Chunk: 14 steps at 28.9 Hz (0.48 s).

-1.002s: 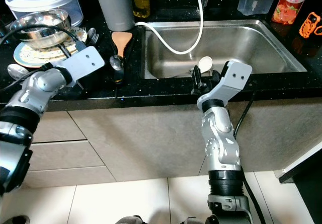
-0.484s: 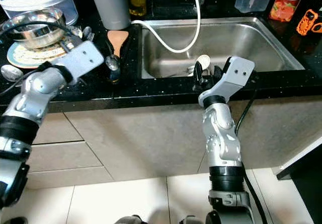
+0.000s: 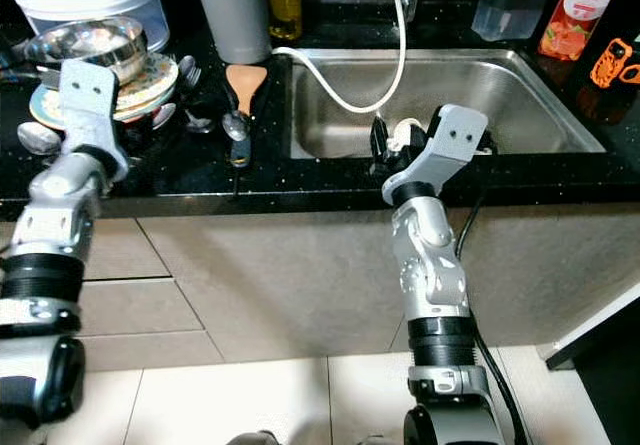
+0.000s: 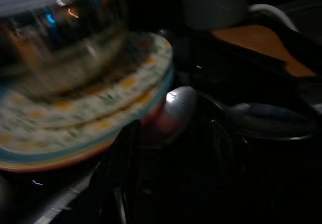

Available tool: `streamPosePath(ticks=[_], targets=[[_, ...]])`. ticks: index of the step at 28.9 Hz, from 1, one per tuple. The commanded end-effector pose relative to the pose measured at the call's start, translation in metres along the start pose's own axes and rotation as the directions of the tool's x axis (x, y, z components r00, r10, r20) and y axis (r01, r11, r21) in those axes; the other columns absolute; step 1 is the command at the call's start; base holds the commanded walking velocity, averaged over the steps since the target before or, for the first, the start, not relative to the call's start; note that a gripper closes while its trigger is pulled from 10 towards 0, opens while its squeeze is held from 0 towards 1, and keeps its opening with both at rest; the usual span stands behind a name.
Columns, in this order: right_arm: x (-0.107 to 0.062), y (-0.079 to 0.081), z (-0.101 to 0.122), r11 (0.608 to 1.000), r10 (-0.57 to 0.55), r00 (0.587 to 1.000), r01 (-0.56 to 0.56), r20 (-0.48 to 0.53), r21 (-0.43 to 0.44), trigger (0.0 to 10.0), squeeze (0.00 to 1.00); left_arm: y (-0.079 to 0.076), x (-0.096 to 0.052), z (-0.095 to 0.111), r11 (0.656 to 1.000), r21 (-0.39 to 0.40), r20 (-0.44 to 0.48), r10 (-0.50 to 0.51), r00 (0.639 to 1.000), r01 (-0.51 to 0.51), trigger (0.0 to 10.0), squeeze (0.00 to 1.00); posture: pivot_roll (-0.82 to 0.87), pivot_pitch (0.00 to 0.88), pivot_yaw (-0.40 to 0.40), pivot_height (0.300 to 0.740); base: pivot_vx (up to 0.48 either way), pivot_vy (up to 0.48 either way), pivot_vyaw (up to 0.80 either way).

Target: Kitchen organization

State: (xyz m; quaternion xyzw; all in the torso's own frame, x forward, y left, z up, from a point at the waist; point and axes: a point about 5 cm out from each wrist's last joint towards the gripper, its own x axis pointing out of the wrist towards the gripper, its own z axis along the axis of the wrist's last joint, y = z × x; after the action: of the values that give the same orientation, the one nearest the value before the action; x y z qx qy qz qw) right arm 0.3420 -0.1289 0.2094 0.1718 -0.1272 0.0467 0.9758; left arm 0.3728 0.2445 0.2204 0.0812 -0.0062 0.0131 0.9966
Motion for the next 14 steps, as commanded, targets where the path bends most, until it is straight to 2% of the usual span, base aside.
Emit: streamPosePath(ticks=[1, 2, 5, 7, 10, 14], targets=[[0.001, -0.002, -0.001, 1.0, -0.006, 1.0, 0.006, 0.0, 0.0, 10.0, 0.0, -0.014, 0.001, -0.011, 0.995, -0.099, -0.045, -0.028, 0.999, 0.023, 10.0, 0.0, 0.16, 0.0, -0.021, 0.74, 0.0, 0.0, 0.0], [0.001, -0.002, -0.001, 1.0, -0.007, 1.0, 0.007, 0.001, 0.001, 10.0, 0.0, -0.018, 0.001, -0.016, 0.99, -0.138, -0.065, -0.033, 0.997, 0.024, 10.0, 0.0, 0.16, 0.0, -0.019, 0.74, 0.0, 0.0, 0.0], [0.0, -0.003, -0.001, 1.0, -0.009, 1.0, 0.009, 0.002, -0.001, 10.0, 0.0, -0.021, 0.002, -0.023, 0.984, -0.177, -0.096, -0.018, 0.995, 0.001, 10.0, 0.0, 0.15, 0.0, -0.018, 0.74, 0.0, 0.0, 0.0], [0.0, -0.003, -0.001, 1.0, -0.009, 1.0, 0.009, 0.002, -0.001, 10.0, 0.0, -0.021, 0.002, -0.023, 0.984, -0.177, -0.096, -0.018, 0.995, 0.001, 10.0, 0.0, 0.15, 0.0, -0.018, 0.74, 0.0, 0.0, 0.0], [-0.001, -0.004, -0.001, 1.0, -0.012, 1.0, 0.012, 0.003, -0.004, 10.0, 0.0, -0.02, 0.002, -0.025, 0.973, -0.227, -0.123, -0.002, 0.992, -0.027, 10.0, 0.0, 0.14, 0.002, -0.016, 0.74, 0.0, 0.0, 0.0], [-0.001, -0.005, -0.001, 1.0, -0.015, 1.0, 0.015, 0.004, -0.007, 10.0, 0.0, -0.016, 0.002, -0.027, 0.965, -0.255, -0.148, 0.022, 0.989, -0.06, 10.0, 0.0, 0.13, 0.003, -0.015, 0.74, 0.0, 0.0, 0.0]])
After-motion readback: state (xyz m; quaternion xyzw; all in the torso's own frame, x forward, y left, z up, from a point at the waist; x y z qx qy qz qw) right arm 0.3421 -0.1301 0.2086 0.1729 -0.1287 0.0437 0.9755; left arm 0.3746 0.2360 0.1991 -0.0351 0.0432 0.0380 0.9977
